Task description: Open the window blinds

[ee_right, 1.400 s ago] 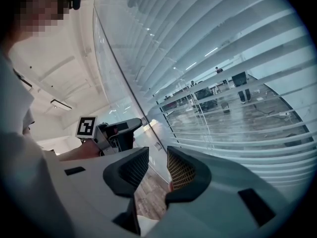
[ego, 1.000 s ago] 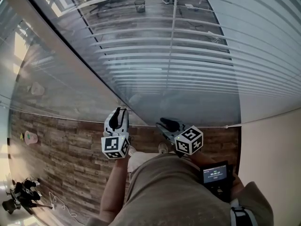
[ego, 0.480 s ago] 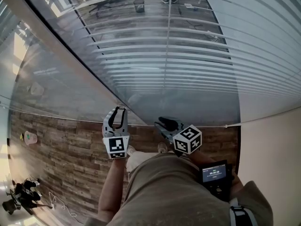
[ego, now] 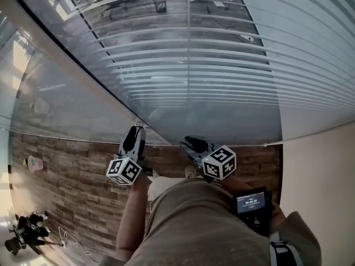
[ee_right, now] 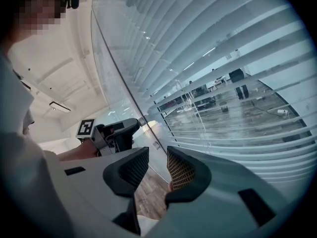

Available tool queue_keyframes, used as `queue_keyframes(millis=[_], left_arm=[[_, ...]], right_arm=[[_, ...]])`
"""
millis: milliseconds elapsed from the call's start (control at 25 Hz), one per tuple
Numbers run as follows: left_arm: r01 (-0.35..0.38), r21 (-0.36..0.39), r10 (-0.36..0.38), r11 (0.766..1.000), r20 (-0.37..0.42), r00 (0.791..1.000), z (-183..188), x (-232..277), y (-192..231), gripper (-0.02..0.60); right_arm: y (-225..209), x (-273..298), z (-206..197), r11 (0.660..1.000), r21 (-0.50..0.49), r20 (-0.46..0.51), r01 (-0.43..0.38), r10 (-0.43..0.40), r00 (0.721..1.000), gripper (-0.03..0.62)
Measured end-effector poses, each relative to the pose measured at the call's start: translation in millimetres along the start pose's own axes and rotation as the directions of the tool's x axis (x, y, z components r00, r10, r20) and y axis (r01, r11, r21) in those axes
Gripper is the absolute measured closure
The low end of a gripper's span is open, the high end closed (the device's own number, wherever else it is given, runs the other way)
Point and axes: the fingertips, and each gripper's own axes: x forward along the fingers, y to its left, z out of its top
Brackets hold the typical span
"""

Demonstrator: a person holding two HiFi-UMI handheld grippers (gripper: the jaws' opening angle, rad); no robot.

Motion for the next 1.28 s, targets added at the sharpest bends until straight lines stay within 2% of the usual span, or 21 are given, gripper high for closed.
queue_keyframes(millis=[80,160,320,400,480,600,680,840,920,1040,1160,1280], left_arm=[[0.024,-0.135,-0.021,0.991,0.023,1.000,4,4,5,0.423],[0.034,-0.198,-0.027,0.980,0.038,0.999,5,6,7,0.425],[0.044,-0.253,-0.034,0.966,0.043,0.998,2,10,8,0.446],[0.036,-0.238,-0.030,0.971,0.030,0.999,0,9,8,0.448],[0.013,-0.170,-0.013,0.985,0.001,1.000,0,8,6,0.449],[-0.034,-0.001,0.034,0.999,-0.047,0.998,3,8,2,0.449],[-0.052,0.082,0.057,0.995,-0.060,0.997,2,9,0,0.449],[-0.072,0.192,0.088,0.979,-0.074,0.993,2,8,-2,0.449],[-0.082,0.260,0.107,0.962,-0.084,0.991,4,9,-3,0.449],[-0.096,0.375,0.140,0.922,-0.093,0.986,4,9,-6,0.449],[-0.106,0.480,0.168,0.871,-0.088,0.982,4,8,-8,0.449],[-0.119,0.574,0.203,0.810,-0.084,0.975,2,9,-9,0.449]], right_arm=[[-1,3,3,1.000,0.003,-0.003,-0.002,0.002,1.000,0.486],[-1,4,3,1.000,0.005,-0.005,-0.005,0.005,1.000,0.485],[-2,6,1,1.000,0.005,-0.004,-0.012,0.012,1.000,0.486],[-2,5,-3,1.000,0.004,-0.004,-0.012,0.012,1.000,0.486],[-2,4,-4,1.000,0.003,-0.005,-0.011,0.011,1.000,0.486],[0,5,2,1.000,0.004,-0.006,-0.013,0.013,1.000,0.485],[-1,6,2,1.000,0.004,-0.005,-0.015,0.015,1.000,0.485],[-1,7,2,1.000,0.004,-0.008,-0.015,0.015,1.000,0.486],[-1,7,4,1.000,0.005,-0.009,-0.014,0.014,1.000,0.487],[-1,7,5,1.000,0.005,-0.009,-0.014,0.014,1.000,0.487],[-1,6,5,1.000,0.007,-0.009,-0.015,0.015,1.000,0.487],[-1,6,5,1.000,0.012,-0.007,-0.015,0.015,1.000,0.487]])
